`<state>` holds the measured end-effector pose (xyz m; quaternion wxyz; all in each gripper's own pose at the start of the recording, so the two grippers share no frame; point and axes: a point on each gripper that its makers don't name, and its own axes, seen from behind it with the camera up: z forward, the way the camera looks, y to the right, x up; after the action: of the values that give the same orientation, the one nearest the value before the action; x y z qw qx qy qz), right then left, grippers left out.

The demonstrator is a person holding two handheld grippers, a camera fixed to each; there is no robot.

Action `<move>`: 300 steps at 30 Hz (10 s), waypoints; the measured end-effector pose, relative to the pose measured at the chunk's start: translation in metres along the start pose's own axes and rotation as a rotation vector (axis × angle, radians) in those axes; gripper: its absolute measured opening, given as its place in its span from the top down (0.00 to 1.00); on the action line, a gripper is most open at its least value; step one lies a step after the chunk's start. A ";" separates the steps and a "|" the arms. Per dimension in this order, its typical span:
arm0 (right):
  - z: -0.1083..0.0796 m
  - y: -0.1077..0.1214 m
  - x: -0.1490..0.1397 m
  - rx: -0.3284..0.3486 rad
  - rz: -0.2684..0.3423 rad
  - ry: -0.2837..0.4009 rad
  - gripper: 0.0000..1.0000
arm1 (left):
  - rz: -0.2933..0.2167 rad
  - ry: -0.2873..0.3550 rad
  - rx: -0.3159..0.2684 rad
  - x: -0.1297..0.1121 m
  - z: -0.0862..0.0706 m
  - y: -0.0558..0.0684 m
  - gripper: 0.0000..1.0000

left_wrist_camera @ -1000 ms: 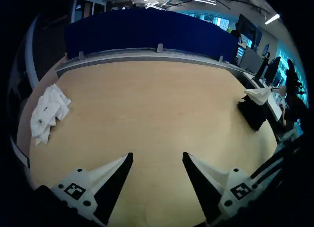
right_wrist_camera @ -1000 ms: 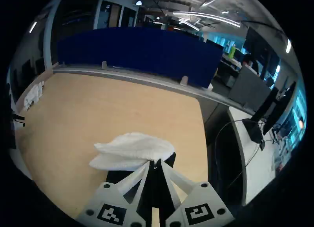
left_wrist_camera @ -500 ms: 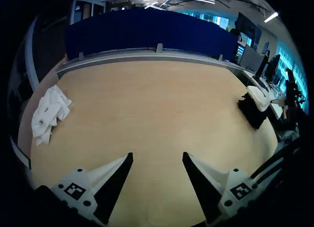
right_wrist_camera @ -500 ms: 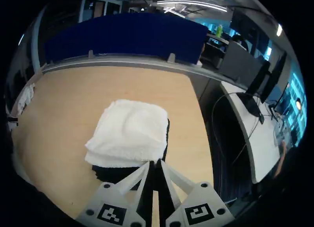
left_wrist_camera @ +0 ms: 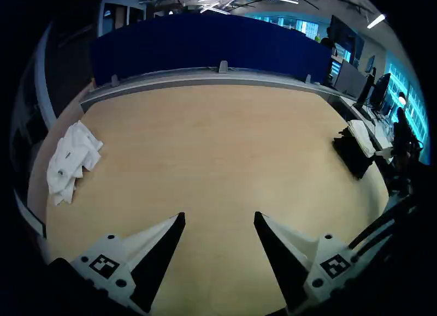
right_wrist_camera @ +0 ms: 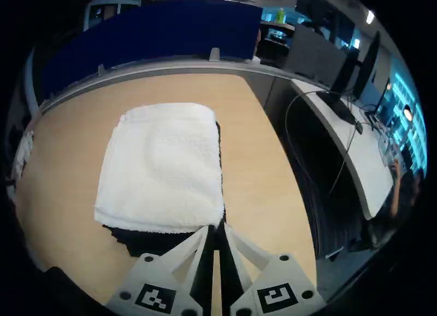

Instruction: Fold towel

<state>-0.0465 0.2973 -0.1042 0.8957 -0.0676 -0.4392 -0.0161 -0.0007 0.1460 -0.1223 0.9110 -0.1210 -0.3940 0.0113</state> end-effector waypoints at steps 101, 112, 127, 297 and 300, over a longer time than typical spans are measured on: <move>-0.142 -0.384 0.174 0.308 0.037 0.658 0.00 | -0.038 0.671 0.219 0.156 -0.032 -0.118 0.07; -0.143 -0.399 0.178 0.336 0.081 0.617 0.00 | 0.003 0.725 0.262 0.150 -0.027 -0.132 0.07; -0.129 -0.405 0.175 0.282 0.063 0.614 0.00 | -0.012 0.771 0.254 0.109 0.004 -0.152 0.07; -0.014 -0.300 0.100 0.124 0.041 0.909 0.00 | -0.019 0.812 0.239 0.070 0.049 -0.167 0.06; -0.015 -0.300 0.100 0.124 0.041 0.909 0.00 | -0.019 0.812 0.239 0.070 0.049 -0.166 0.06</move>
<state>-0.0003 0.0014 -0.0022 1.0000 -0.0086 -0.0003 -0.0002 0.0002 0.0030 -0.0016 1.0000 -0.0055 0.0000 -0.0002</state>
